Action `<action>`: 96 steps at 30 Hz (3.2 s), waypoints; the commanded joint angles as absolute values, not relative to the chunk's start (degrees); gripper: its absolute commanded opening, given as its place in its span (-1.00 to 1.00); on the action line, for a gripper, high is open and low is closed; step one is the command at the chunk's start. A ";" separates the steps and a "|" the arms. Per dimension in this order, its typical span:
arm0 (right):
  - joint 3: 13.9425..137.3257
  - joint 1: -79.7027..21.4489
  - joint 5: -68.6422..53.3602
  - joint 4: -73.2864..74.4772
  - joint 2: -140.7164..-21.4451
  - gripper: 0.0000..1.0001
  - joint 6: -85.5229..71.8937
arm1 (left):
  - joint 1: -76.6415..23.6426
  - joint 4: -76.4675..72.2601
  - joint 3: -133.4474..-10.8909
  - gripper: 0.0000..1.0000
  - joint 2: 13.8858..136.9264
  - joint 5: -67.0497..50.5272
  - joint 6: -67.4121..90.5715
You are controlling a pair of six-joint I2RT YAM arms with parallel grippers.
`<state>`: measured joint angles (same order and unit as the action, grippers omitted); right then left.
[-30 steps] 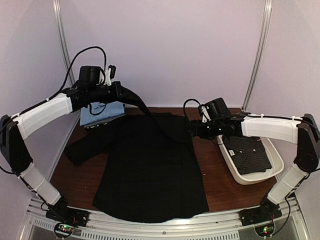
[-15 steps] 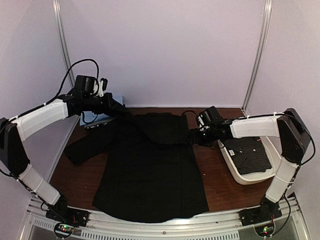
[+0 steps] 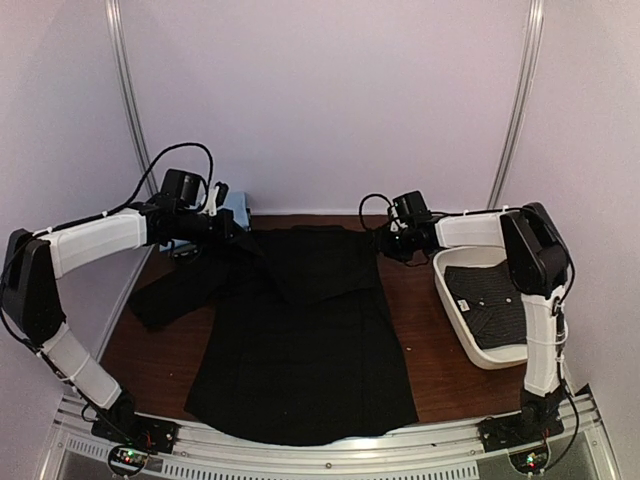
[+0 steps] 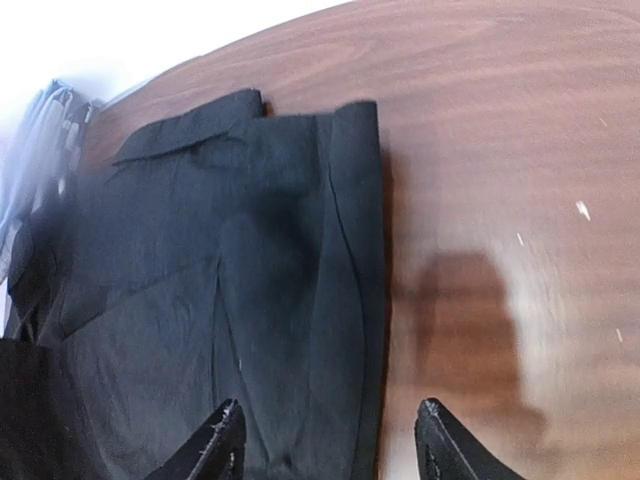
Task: Fold and stack the long sleeve shirts
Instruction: Flatten out the flattened shirt at the center of the board, then pick up the flattened shirt from the center of the board.
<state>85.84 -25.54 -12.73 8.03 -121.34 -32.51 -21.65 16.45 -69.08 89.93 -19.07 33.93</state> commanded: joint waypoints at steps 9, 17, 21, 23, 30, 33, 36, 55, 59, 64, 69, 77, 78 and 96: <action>103.98 -22.39 -14.03 13.46 -134.79 -0.47 -30.69 | -23.44 14.49 -69.69 -1.00 92.18 -22.42 32.74; 108.15 -19.13 -13.62 14.80 -137.56 -1.00 -30.83 | -23.82 14.40 -73.23 -1.00 96.33 -21.92 32.76; 113.20 -18.07 -14.99 17.42 -139.94 -0.93 -30.18 | -23.82 14.35 -75.04 -1.00 98.83 -22.25 33.15; 114.79 -18.06 -15.30 19.03 -140.27 -0.74 -29.61 | -23.82 14.37 -75.72 -1.00 99.66 -22.49 33.30; 108.44 -19.36 -13.51 20.43 -131.57 -0.19 -27.19 | -23.99 13.84 -76.24 -1.00 100.38 -24.04 33.73; 102.38 -20.78 -12.55 20.23 -124.77 -0.04 -26.32 | -24.07 13.87 -76.22 -1.00 100.19 -24.87 33.79; 93.85 -22.58 -10.99 19.04 -118.26 0.04 -26.31 | -24.16 13.82 -75.96 -1.00 99.99 -25.51 34.03; 55.38 -37.42 -1.87 17.14 -87.75 0.17 -38.66 | -24.61 16.01 -71.50 -1.00 95.03 -30.84 32.21; 48.47 -40.30 -1.37 19.11 -81.37 0.16 -42.92 | -24.61 16.04 -71.19 -1.00 94.75 -31.02 32.08; 42.67 -45.71 -0.26 23.88 -75.53 0.16 -49.08 | -24.70 16.01 -71.43 -1.00 94.68 -30.58 32.04; 36.84 -50.84 -0.35 28.79 -69.37 0.13 -56.41 | -24.70 16.08 -71.85 -1.00 94.93 -30.69 32.24; 30.60 -56.96 -1.92 34.13 -64.64 -0.03 -64.95 | -24.70 15.72 -71.89 -1.00 95.06 -29.82 32.85; 30.14 -57.42 -2.01 34.45 -64.25 -0.05 -65.72 | -24.70 15.67 -71.89 -1.00 95.02 -29.81 32.94; 27.54 -60.98 -3.55 33.64 -68.08 -0.44 -67.93 | -24.70 15.64 -74.87 -1.00 95.95 -28.97 33.65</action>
